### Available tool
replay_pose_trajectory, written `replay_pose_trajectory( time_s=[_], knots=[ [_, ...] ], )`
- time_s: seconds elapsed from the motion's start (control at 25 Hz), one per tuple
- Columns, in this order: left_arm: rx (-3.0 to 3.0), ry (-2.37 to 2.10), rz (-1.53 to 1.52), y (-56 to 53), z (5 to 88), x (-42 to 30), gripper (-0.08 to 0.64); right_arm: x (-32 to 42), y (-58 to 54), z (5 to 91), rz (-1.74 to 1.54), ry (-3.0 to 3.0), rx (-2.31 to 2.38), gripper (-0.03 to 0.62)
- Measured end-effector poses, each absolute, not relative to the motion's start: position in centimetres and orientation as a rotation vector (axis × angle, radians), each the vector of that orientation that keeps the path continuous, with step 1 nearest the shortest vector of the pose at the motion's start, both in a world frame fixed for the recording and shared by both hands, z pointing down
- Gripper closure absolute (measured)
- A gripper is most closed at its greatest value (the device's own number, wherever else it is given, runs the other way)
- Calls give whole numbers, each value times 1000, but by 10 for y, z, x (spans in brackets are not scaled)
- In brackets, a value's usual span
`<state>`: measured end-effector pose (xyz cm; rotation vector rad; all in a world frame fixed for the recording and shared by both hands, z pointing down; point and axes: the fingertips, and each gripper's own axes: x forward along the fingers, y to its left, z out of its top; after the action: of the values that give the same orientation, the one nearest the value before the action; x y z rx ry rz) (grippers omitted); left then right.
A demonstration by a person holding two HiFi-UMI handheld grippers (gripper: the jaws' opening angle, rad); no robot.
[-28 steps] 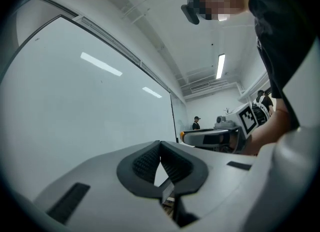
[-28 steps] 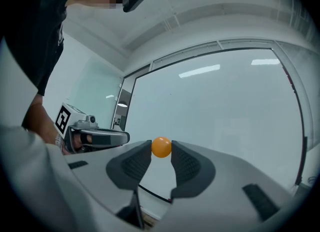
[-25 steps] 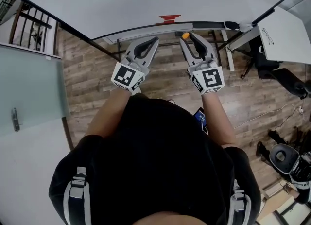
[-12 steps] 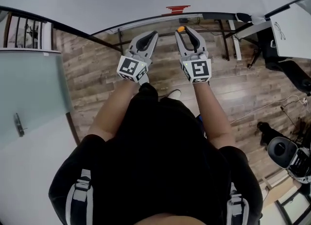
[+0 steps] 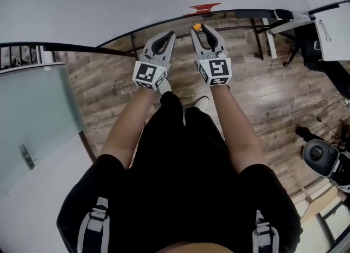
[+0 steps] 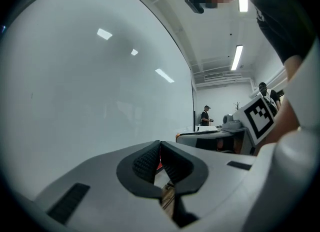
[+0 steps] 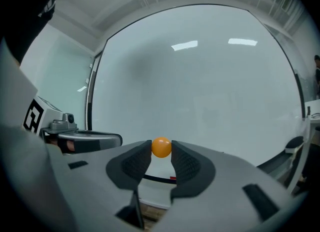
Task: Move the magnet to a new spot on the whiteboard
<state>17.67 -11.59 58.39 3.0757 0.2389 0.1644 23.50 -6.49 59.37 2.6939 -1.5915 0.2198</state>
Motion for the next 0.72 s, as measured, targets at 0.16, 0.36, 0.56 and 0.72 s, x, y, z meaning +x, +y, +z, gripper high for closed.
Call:
replay_pose_trajectory(
  time_s=[0.16,0.36,0.56,0.72],
  knots=[
    [3067,240,185,-129,602,187,555,253,-85,615,267,-1571,2706,472],
    [3061,235,233,-139,624,191,555,263,-102,635,333,-1558,2728,472],
    [3050,214,238,-153,635,197,555,267,-119,653,370,-1541,2711,472],
    [3041,219,237,-161,637,200,555,274,-134,670,394,-1511,2696,472]
  ],
)
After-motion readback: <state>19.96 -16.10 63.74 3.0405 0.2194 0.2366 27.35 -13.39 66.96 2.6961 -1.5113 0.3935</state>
